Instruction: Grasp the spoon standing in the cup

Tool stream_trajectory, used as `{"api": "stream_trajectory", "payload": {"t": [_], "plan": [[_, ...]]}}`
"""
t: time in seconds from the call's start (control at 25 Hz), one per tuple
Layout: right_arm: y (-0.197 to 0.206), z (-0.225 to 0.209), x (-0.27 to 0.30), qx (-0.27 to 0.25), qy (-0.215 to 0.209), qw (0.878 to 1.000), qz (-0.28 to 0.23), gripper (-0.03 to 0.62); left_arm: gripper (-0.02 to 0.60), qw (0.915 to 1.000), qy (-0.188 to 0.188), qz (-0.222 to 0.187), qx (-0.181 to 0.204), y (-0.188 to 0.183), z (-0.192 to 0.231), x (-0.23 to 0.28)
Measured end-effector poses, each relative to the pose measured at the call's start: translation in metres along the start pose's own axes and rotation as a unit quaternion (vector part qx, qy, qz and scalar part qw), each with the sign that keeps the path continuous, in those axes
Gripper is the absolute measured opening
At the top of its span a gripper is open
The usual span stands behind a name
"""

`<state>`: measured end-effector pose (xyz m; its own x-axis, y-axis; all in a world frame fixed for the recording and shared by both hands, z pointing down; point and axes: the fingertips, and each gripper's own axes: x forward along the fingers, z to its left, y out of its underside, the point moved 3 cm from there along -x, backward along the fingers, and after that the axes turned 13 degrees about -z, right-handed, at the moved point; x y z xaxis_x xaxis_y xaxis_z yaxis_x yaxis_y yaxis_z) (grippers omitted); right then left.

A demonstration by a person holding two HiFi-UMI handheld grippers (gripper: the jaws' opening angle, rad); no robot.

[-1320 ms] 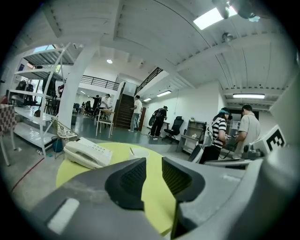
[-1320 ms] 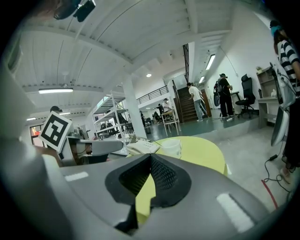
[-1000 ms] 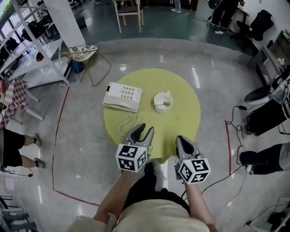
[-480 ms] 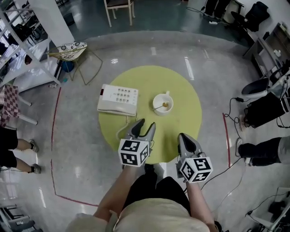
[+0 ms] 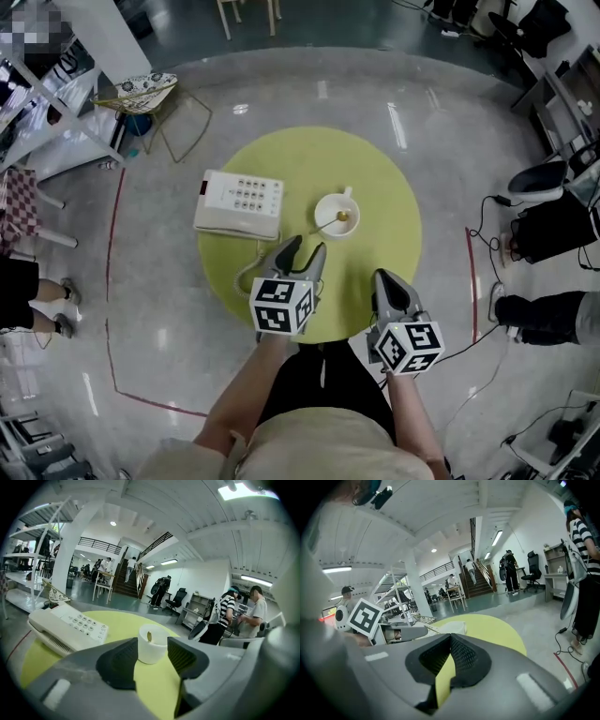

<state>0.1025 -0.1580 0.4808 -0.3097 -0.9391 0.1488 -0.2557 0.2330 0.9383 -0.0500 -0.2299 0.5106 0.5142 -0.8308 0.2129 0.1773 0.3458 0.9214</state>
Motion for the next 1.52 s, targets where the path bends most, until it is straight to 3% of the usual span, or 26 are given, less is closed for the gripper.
{"api": "stream_trajectory", "payload": {"t": [0.4, 0.68, 1.04, 1.52], "plan": [[0.006, -0.02, 0.03, 0.008, -0.023, 0.999, 0.029, 0.002, 0.175, 0.9987, -0.044, 0.006, -0.023, 0.004, 0.009, 0.03], [0.007, -0.03, 0.04, 0.017, -0.029, 0.999, 0.037, 0.002, 0.101, 0.9973, -0.066, 0.009, -0.03, 0.01, 0.011, 0.038], [0.013, -0.037, 0.043, 0.023, -0.034, 0.998, 0.049, 0.002, 0.039, 0.9962, -0.077, 0.003, -0.039, 0.008, 0.011, 0.043], [0.008, -0.039, 0.042, 0.023, -0.035, 0.998, 0.046, 0.002, 0.008, 0.9961, -0.08, -0.004, -0.035, 0.0, 0.011, 0.043]]}}
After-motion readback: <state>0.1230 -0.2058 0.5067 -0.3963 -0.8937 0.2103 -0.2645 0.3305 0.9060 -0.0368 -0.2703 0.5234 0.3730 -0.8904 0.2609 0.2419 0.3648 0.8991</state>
